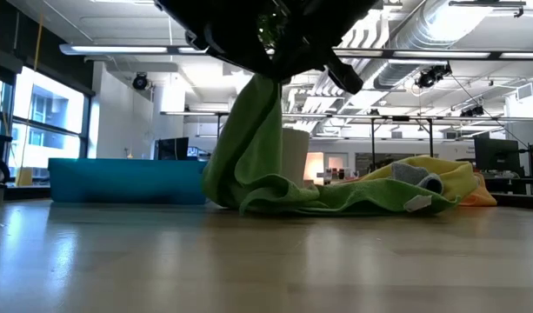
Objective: Fold microfiber towels
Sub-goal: Fold the green towel
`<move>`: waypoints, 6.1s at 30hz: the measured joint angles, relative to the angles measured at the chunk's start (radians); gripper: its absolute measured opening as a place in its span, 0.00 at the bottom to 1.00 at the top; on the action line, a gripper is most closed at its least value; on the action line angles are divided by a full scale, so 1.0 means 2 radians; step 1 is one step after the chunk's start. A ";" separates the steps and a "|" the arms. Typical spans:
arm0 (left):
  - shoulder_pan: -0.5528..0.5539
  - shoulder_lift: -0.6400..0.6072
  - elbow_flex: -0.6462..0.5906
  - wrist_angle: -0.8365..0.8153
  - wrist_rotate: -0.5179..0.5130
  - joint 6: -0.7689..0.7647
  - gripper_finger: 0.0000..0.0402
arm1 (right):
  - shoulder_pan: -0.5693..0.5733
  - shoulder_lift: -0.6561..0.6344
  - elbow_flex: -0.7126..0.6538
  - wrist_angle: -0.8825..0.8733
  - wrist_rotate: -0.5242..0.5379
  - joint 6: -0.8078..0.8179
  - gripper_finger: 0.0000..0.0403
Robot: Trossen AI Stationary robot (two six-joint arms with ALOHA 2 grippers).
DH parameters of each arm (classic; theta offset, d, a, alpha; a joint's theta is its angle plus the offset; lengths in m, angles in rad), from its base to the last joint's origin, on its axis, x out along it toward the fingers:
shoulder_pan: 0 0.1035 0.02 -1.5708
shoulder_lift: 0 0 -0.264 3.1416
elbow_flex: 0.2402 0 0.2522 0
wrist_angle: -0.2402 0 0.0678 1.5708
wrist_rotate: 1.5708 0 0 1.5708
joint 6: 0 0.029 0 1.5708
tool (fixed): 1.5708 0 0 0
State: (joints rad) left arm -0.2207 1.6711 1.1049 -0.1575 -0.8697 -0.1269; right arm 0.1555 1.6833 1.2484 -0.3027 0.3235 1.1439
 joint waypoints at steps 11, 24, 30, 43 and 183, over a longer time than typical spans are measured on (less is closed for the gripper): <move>-0.004 0.000 0.000 -0.064 -0.012 -0.032 0.40 | 0.009 0.000 0.000 -0.014 0.003 -0.004 0.00; -0.004 0.000 0.000 -0.077 -0.055 -0.036 0.40 | 0.011 0.000 0.000 -0.018 0.003 -0.008 0.00; -0.004 0.000 0.000 -0.069 0.027 -0.064 0.40 | 0.011 0.000 0.000 -0.018 0.009 -0.024 0.00; -0.004 0.000 0.000 -0.061 -0.050 -0.075 0.40 | 0.011 0.000 0.000 -0.014 0.020 -0.013 0.00; 0.100 -0.232 0.000 -0.330 0.234 -0.119 0.00 | 0.106 0.249 0.034 0.165 0.289 -0.296 0.28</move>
State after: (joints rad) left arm -0.0204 1.2080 1.1053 -0.8168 -0.4008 -0.3656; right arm 0.3668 2.1807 1.3170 0.0272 0.9016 0.5527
